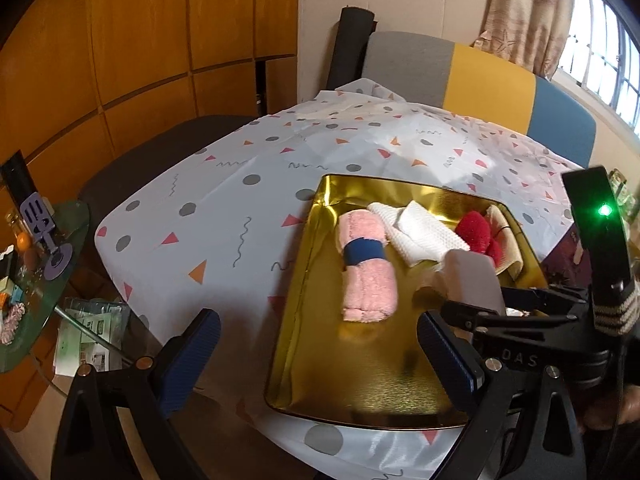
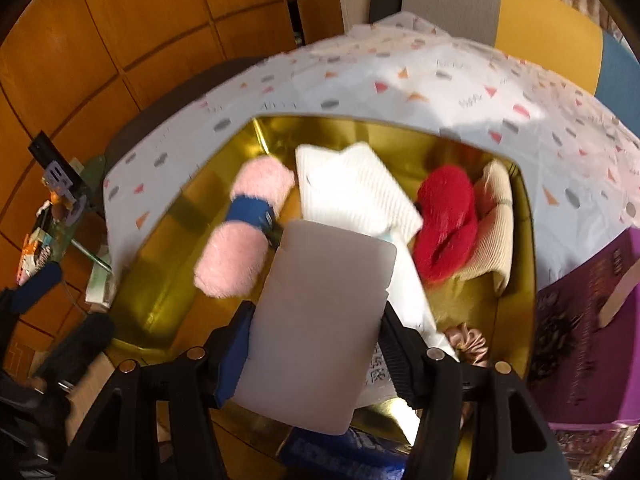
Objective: Organize soft objects
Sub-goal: 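Carry the white sponge into the gold tray and open the right gripper, then move both tools to the blue plush toy and white glove bundle and grasp them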
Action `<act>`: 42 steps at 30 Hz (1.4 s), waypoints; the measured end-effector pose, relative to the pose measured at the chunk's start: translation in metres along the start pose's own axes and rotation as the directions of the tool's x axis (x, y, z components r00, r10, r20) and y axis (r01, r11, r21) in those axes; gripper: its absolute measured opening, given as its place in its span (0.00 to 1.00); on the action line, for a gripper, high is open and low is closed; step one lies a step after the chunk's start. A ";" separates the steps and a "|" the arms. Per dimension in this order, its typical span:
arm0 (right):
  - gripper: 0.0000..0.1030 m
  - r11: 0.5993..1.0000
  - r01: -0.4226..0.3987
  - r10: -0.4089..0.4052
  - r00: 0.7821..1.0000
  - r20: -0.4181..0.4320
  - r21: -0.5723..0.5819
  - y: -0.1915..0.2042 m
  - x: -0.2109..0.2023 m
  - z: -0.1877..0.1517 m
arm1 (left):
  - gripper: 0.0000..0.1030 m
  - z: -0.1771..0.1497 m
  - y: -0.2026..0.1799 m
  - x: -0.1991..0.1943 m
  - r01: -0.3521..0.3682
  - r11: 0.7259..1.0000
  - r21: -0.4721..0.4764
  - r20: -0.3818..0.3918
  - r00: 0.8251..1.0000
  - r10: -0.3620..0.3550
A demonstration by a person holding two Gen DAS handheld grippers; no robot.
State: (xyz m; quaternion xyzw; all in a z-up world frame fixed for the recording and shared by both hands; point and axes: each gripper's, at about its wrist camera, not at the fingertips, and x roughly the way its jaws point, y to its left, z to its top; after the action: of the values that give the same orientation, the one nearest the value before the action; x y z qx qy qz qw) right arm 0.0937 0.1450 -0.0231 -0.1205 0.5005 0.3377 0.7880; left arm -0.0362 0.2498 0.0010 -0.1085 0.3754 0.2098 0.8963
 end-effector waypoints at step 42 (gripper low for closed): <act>0.81 0.679 0.172 -0.443 0.871 0.212 0.714 -0.288 -0.247 -0.186 | 0.95 0.041 -0.187 -0.100 0.423 0.827 0.371 0.056 0.878 -0.475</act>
State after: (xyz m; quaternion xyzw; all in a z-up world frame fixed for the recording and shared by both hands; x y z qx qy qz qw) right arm 0.0828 -0.2689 0.0620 0.1549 0.4032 0.0092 0.9019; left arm 0.0125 0.0689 0.1082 -0.0182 0.3038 -0.0697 0.9500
